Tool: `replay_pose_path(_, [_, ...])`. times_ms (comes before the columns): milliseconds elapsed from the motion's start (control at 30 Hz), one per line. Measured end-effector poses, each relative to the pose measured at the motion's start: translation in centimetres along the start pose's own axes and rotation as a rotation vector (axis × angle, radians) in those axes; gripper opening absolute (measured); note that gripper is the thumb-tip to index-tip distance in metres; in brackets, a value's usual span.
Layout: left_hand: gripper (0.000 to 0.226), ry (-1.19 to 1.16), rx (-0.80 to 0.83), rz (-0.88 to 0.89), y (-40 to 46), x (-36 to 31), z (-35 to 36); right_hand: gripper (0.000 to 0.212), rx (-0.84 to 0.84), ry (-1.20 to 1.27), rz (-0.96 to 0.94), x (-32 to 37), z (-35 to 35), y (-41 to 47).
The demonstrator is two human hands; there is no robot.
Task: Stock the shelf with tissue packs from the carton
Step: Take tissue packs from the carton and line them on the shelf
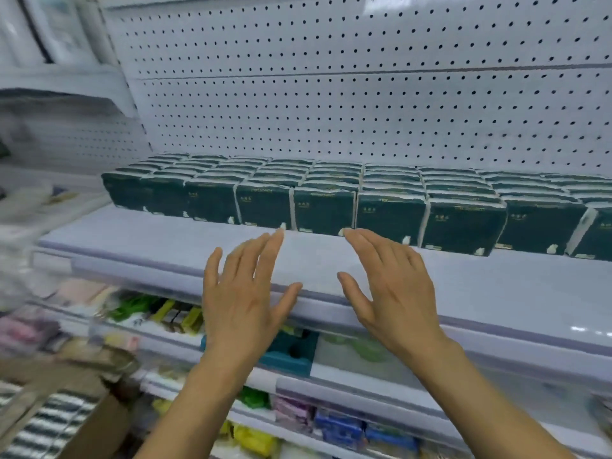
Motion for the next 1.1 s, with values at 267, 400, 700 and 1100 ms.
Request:
replay_pose_path(267, [0.066, 0.198, 0.088, -0.242, -9.6, 12.3, -4.6, 0.048, 0.09, 0.195, -0.29, 14.6, 6.5, 0.9])
replay_pose_path(400, [0.069, 0.273, 0.246, -0.405, -14.1, 19.7, -5.7, 0.051, 0.217, 0.231, -0.377, 22.9, 11.1, 1.7])
replay_pose_path(700, [0.079, 0.299, 0.495, -0.586, -22.8, 38.5, -6.7, 0.055, 0.499, 0.202, -0.451, 40.5, 23.0, 2.8])
replay_pose_path(1100, [0.068, 0.194, 0.658, -0.809, -34.5, 57.2, -3.9, 0.045, 0.686, 0.25, -0.538, 58.0, 38.3, 1.9])
Point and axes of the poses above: each hand's wrist, its own y-axis towards the middle knuckle, its own z-axis out of the palm, x = y × z, the point moved 6 cm from there along y, towards the middle knuckle, and after that the axes turned 5 degrees about x, right-handed, at the moved point
